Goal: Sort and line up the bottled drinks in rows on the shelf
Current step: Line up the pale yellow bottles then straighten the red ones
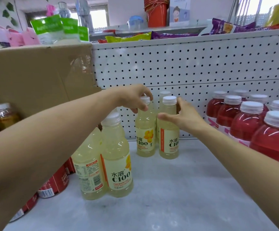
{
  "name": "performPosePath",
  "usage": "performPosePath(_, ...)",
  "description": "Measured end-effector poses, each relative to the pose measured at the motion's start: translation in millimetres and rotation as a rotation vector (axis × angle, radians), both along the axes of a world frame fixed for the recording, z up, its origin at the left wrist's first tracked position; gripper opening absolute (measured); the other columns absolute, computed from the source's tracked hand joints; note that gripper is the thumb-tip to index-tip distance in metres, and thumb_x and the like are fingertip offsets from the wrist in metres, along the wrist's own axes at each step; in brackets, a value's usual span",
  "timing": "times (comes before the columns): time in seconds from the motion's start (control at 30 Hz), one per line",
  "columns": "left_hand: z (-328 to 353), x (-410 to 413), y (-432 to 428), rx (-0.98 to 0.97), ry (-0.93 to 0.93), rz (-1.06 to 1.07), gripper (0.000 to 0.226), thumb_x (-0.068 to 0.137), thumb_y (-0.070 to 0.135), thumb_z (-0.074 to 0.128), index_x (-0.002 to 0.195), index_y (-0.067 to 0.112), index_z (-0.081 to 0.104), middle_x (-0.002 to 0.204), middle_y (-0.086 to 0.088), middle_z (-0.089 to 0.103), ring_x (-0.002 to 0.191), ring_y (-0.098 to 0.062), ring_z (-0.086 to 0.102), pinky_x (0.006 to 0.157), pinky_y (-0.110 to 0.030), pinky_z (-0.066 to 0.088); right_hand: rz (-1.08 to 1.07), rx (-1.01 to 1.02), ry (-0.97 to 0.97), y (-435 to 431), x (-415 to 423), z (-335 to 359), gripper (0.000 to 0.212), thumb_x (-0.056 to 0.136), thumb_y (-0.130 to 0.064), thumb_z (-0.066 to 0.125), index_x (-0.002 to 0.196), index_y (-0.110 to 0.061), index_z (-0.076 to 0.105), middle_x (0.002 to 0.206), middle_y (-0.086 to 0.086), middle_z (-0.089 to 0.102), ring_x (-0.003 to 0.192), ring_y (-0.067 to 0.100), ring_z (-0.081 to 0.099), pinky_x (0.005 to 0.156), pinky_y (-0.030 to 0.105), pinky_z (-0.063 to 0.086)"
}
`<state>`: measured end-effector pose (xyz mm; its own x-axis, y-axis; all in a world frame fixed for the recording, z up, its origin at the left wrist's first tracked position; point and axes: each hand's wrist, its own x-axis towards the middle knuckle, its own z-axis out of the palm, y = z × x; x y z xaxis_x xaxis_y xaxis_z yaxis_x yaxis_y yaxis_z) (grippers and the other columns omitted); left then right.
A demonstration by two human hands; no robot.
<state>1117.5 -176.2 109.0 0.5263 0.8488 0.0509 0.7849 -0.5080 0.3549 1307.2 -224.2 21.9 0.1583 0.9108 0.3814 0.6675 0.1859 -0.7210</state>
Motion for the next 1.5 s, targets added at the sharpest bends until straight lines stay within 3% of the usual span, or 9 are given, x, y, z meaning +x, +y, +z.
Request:
performPosePath(0.2, -2.0, -1.6, 3.5, 0.004, -0.001, -0.038, 0.041, 0.094, 0.013, 0.065, 0.132, 0.027, 0.058, 0.131, -0.005, 0.051, 0.090, -0.025, 0.072, 0.091, -0.041, 0.058, 0.129, -0.085, 0.050, -6.5, 8.2, 2.0, 0.043, 0.087, -0.038, 0.070, 0.125, -0.026, 0.054, 0.114, -0.007, 0.064, 0.093, 0.008, 0.062, 0.068, 0.028, 0.051)
performPosePath(0.4, -3.2, -1.5, 4.0, -0.009, -0.018, -0.090, 0.042, 0.094, 0.009, 0.065, 0.130, 0.028, 0.059, 0.136, 0.000, 0.045, 0.095, -0.025, 0.070, 0.092, -0.041, 0.057, -0.046, -0.024, -0.046, -2.3, 5.0, 0.1, 0.061, 0.068, -0.065, 0.075, 0.114, -0.033, 0.051, 0.104, -0.015, 0.063, 0.095, 0.012, 0.063, 0.082, 0.047, 0.056)
performPosePath(0.47, -3.7, -1.0, 3.3, -0.011, -0.022, -0.103, 0.041, 0.094, 0.009, 0.064, 0.130, 0.029, 0.059, 0.136, -0.001, 0.045, 0.095, -0.025, 0.070, 0.092, -0.042, 0.057, -0.031, -0.054, -0.058, -2.9, 6.2, 1.2, 0.066, 0.069, -0.066, 0.073, 0.119, -0.031, 0.050, 0.109, -0.011, 0.064, 0.098, 0.012, 0.062, 0.081, 0.043, 0.056)
performPosePath(0.6, -4.9, -0.2, 3.3, 0.002, -0.034, -0.093, 0.041, 0.096, 0.010, 0.062, 0.130, 0.030, 0.056, 0.140, 0.001, 0.043, 0.093, -0.020, 0.069, 0.085, -0.036, 0.058, 0.106, -0.131, -0.006, -7.6, 8.0, 1.7, 0.052, 0.086, -0.041, 0.070, 0.131, -0.026, 0.048, 0.118, -0.005, 0.063, 0.096, 0.007, 0.061, 0.066, 0.025, 0.048)
performPosePath(0.97, -3.7, 4.7, -6.7, 0.028, 0.002, -0.068, 0.046, 0.096, 0.011, 0.063, 0.136, 0.029, 0.050, 0.140, -0.003, 0.045, 0.102, -0.022, 0.066, 0.096, -0.042, 0.055, 0.080, -0.056, 0.061, -12.3, -0.7, -2.7, 0.057, 0.086, -0.039, 0.073, 0.134, -0.021, 0.047, 0.104, -0.012, 0.057, 0.100, 0.011, 0.059, 0.068, 0.022, 0.047)
performPosePath(1.13, 12.1, -6.7, -32.0, 0.157, 0.211, 0.001, 0.068, 0.094, 0.034, 0.066, 0.151, 0.032, 0.031, 0.154, 0.001, 0.033, 0.132, -0.023, 0.047, 0.111, -0.044, 0.038, 0.007, 0.001, 0.016, -24.6, -6.3, -13.1, 0.063, 0.092, -0.042, 0.063, 0.144, -0.022, 0.035, 0.141, -0.001, 0.048, 0.122, 0.016, 0.049, 0.085, 0.030, 0.049)
performPosePath(1.2, 17.0, -21.1, -54.6, 0.205, 0.143, 0.005, 0.064, 0.094, 0.041, 0.064, 0.150, 0.033, 0.034, 0.152, 0.005, 0.038, 0.132, -0.019, 0.048, 0.112, -0.044, 0.038, -0.043, 0.153, -0.001, -39.3, -13.1, -20.5, 0.063, 0.093, -0.038, 0.064, 0.145, -0.021, 0.034, 0.147, -0.001, 0.041, 0.134, 0.016, 0.039, 0.106, 0.039, 0.040)
performPosePath(1.3, 6.2, -47.1, -94.1, 0.396, -0.097, -0.053, 0.049, 0.095, 0.040, 0.062, 0.141, 0.028, 0.049, 0.135, 0.006, 0.057, 0.118, -0.011, 0.057, 0.104, -0.035, 0.045, -0.046, 0.335, -0.030, -65.7, -31.5, -32.5, 0.057, 0.092, -0.032, 0.065, 0.141, -0.021, 0.039, 0.139, -0.002, 0.043, 0.131, 0.014, 0.037, 0.110, 0.036, 0.035)
performPosePath(1.5, -60.2, -101.2, -134.5, 0.891, -0.542, 0.135, 0.043, 0.094, 0.033, 0.060, 0.133, 0.017, 0.054, 0.131, 0.003, 0.051, 0.124, -0.012, 0.042, 0.107, -0.023, 0.031, 0.355, -0.021, 0.100, -92.3, -87.8, -48.9, 0.074, 0.081, -0.050, 0.072, 0.143, -0.028, 0.040, 0.134, -0.011, 0.052, 0.123, 0.005, 0.050, 0.107, 0.039, 0.044)
